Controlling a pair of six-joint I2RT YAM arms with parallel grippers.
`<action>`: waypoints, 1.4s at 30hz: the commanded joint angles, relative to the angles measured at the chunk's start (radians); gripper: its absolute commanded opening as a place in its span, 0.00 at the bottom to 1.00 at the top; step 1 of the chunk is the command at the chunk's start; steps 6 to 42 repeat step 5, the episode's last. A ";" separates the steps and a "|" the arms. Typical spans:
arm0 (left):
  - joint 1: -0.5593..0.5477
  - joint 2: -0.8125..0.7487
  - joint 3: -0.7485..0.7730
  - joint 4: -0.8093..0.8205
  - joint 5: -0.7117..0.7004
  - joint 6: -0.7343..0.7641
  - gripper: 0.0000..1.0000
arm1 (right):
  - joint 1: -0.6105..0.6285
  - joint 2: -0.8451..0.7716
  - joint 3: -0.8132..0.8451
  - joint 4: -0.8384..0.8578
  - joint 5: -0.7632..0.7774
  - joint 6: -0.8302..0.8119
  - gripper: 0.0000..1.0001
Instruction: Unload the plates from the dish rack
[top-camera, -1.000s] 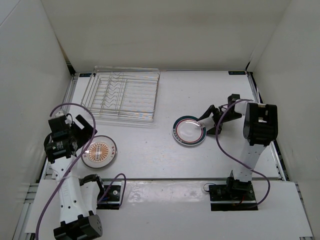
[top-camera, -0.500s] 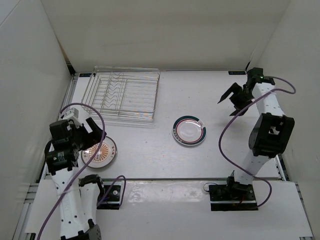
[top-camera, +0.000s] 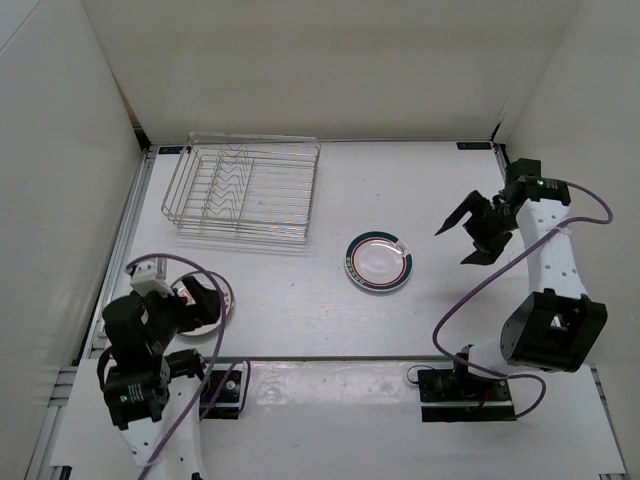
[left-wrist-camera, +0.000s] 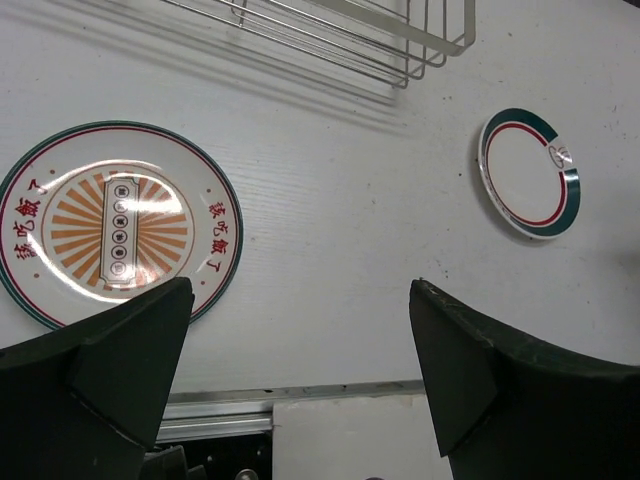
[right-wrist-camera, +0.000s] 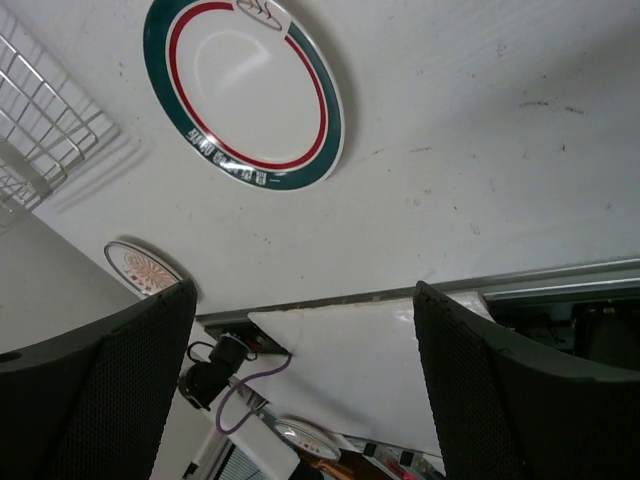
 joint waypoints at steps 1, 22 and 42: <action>-0.002 -0.116 -0.077 0.017 -0.027 -0.011 1.00 | -0.001 -0.043 0.093 -0.105 0.023 0.015 0.90; -0.001 -0.226 -0.102 0.041 -0.044 -0.013 1.00 | 0.004 -0.083 0.094 -0.123 -0.012 0.038 0.90; -0.001 -0.226 -0.102 0.041 -0.044 -0.013 1.00 | 0.004 -0.083 0.094 -0.123 -0.012 0.038 0.90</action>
